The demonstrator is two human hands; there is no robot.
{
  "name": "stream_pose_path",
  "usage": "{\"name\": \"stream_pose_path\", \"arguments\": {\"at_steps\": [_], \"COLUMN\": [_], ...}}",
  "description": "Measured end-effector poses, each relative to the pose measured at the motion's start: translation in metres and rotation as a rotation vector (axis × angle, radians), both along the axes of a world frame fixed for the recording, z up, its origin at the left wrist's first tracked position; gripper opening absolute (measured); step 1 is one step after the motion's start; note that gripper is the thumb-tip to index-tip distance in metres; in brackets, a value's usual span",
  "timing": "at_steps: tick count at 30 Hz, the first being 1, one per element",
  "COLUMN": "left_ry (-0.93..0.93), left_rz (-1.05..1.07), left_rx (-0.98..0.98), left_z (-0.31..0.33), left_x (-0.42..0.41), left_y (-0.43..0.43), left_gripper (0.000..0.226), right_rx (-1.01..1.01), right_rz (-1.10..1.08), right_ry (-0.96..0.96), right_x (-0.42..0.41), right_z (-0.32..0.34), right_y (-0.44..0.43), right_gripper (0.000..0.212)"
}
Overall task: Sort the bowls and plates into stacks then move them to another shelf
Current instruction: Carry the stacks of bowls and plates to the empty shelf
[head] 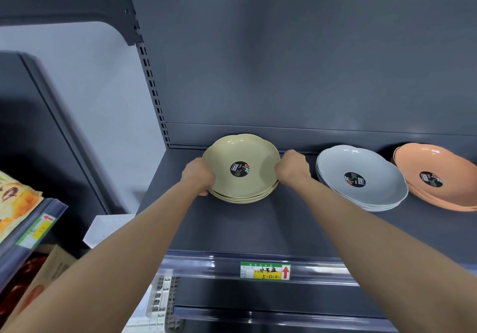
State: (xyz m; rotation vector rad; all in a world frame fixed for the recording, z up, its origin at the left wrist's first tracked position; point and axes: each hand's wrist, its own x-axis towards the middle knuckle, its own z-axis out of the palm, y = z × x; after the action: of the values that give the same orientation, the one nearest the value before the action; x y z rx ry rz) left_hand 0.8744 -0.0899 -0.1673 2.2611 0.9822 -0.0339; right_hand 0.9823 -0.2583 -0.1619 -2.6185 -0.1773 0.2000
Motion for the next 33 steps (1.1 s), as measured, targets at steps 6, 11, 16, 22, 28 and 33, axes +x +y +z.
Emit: {"name": "stream_pose_path", "arguments": {"at_steps": [6,11,16,22,28,33], "left_ry": [0.043,0.038,0.053,0.077,0.036,-0.149], "left_rz": [-0.013,0.000,-0.044,-0.080,-0.059,-0.275], "left_rx": [0.012,0.043,0.088,0.108,0.228,0.452], "left_z": [0.001,0.001,0.000,0.001,0.017,0.047], "left_x": [0.000,0.001,-0.001,0.000,-0.005,0.003], "left_y": [0.001,-0.001,-0.003,-0.008,-0.014,-0.037], "left_gripper": [0.032,0.031,0.032,0.033,0.037,0.029], "right_rx": [-0.016,0.015,0.075,0.062,0.081,-0.036], "right_rz": [-0.034,-0.043,-0.068,-0.020,0.013,0.109], "right_ry": [-0.010,0.044,0.073,0.098,0.069,-0.097], "right_x": [0.000,0.001,-0.003,-0.007,-0.012,-0.018], "right_z": [0.003,0.007,0.007,0.011,0.015,0.046], "right_y": [0.003,0.002,0.002,-0.004,-0.012,-0.027], "right_gripper": [0.022,0.012,0.013,0.025,0.027,0.026]}}
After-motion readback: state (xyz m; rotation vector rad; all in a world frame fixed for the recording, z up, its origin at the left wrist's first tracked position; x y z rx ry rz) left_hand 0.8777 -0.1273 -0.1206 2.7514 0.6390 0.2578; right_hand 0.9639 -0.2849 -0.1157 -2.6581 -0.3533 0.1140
